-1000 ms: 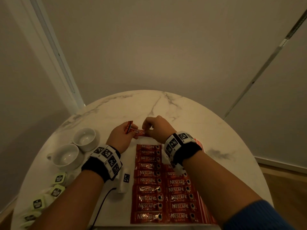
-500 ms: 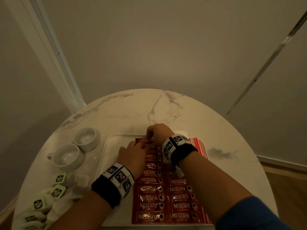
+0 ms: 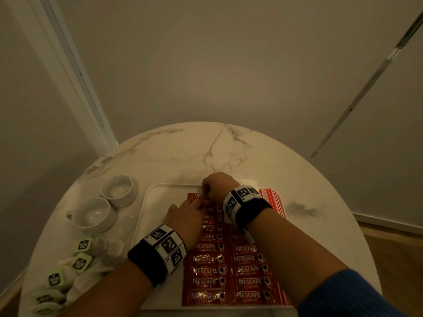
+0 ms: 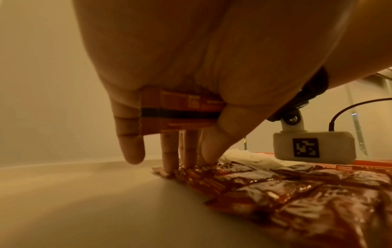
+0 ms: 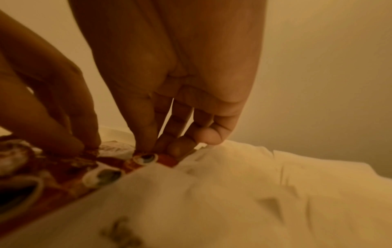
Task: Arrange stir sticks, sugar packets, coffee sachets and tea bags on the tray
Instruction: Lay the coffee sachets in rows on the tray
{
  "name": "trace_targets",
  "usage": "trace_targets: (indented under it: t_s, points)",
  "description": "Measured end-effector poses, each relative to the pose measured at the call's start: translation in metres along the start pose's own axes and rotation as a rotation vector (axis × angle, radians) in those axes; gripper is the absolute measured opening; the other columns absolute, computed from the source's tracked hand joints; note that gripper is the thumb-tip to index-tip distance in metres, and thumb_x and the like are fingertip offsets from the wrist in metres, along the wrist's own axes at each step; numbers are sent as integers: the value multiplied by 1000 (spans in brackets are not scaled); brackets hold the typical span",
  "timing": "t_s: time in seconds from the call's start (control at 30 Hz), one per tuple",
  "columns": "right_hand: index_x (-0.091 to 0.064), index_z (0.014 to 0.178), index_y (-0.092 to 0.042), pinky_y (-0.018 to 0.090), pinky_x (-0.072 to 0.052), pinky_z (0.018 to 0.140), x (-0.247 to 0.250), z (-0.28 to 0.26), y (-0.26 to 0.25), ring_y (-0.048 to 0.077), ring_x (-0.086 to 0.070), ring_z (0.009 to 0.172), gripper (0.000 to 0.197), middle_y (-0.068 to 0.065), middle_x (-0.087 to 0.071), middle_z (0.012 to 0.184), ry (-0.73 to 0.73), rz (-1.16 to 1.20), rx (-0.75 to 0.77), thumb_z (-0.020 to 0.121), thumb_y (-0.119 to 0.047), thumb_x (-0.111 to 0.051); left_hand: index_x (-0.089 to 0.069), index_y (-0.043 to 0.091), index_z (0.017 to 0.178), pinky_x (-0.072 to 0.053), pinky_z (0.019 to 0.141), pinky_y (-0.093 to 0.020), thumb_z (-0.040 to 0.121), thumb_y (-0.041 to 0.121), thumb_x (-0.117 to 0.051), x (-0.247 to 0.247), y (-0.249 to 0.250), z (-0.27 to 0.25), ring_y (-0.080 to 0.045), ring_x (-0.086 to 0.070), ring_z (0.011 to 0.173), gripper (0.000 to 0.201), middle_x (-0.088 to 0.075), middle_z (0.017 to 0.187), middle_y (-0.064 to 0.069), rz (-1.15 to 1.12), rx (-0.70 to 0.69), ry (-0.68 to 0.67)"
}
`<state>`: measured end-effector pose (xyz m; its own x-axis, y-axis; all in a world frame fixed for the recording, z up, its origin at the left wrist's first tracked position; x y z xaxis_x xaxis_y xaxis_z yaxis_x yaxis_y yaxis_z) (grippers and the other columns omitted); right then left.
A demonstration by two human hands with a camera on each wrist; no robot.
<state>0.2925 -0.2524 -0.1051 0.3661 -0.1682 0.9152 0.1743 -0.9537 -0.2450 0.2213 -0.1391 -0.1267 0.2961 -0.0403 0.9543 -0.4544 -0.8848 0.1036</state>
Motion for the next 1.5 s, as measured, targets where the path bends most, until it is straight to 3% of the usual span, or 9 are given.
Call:
trace_targets:
  t_s: [0.37, 0.47, 0.6, 0.73, 0.97, 1.07, 1.2, 1.3, 1.5]
  points:
    - [-67, 108, -16, 28, -46, 86, -3, 2, 4, 22, -57, 105, 25, 4, -61, 113, 9, -2, 28, 89, -9, -53, -41, 31, 138, -37, 97, -43, 90, 27, -50, -1, -2, 1, -21, -37, 124, 49, -31, 144, 6, -53, -9, 30]
    - [-69, 105, -18, 32, -49, 90, 6, 2, 10, 21, -59, 103, 25, 3, -65, 111, 97, 102, 16, 87, -7, -54, -50, 30, 129, -44, 91, -40, 92, 24, -45, 15, -11, 1, -20, -47, 112, 38, -45, 127, 3, -235, 51, 115]
    - [-72, 97, -10, 27, -47, 73, 38, -12, 9, 14, -62, 82, 18, 4, -71, 95, 215, 490, 86, 92, -19, -58, -63, 18, 99, -46, 80, -32, 93, 20, -45, 46, -28, 7, -19, -58, 92, 19, -64, 103, -4, -532, 148, 133]
    - [-70, 93, -13, 26, -47, 56, 62, -34, -1, 13, -64, 68, 31, 2, -71, 81, 13, 786, 103, 91, -42, -58, -51, 17, 105, -40, 56, -27, 88, 15, -52, 59, -35, 18, -13, -50, 67, 18, -56, 93, -2, -748, 211, 24]
    - [-65, 89, -6, 24, -51, 58, 69, -39, 5, 12, -64, 64, 8, 6, -69, 77, 113, 733, 138, 85, -1, -63, -46, 16, 105, -39, 57, -28, 84, 8, -59, 72, -35, 19, -14, -50, 59, 26, -57, 72, -4, -881, 23, 346]
    - [-60, 87, -13, 27, -48, 58, 68, -40, 14, 12, -63, 63, 16, 5, -68, 74, 199, 780, 114, 83, 2, -64, -60, 17, 96, -47, 66, -31, 85, 3, -62, 72, -45, 15, -15, -55, 66, 18, -63, 75, -4, -1080, 12, 510]
    - [-57, 107, -19, 26, -47, 58, 61, -40, 23, 15, -65, 67, 33, 11, -68, 76, 186, 798, 93, 82, 1, -67, -70, 24, 86, -52, 75, -31, 83, 7, -69, 70, -51, 16, -16, -62, 75, 18, -67, 78, 2, -1070, 21, 546]
    - [-63, 108, -19, 27, -49, 61, 56, -38, 23, 13, -63, 70, 26, 11, -71, 84, 205, 761, 86, 85, -8, -68, -68, 24, 85, -51, 72, -27, 81, 5, -70, 69, -49, 18, -13, -63, 72, 19, -67, 77, 3, -1035, 39, 549]
    - [-60, 95, -7, 31, -53, 61, 44, -26, 21, 19, -66, 75, 22, 11, -72, 84, 355, 1207, -64, 79, -11, -75, -56, 5, 85, -54, 78, -38, 84, -1, -64, 59, -36, 24, -26, -70, 78, 10, -69, 87, -17, -1631, 288, 584]
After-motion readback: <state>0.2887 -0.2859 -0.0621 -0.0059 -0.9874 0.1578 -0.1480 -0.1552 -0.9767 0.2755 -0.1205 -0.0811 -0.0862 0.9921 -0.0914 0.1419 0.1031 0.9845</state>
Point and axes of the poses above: each hand's wrist, its own z-axis towards the middle knuckle, its own x-axis out of the back of the hand, y = z × x, the point moved 3 cm from there along z, towards the middle knuckle
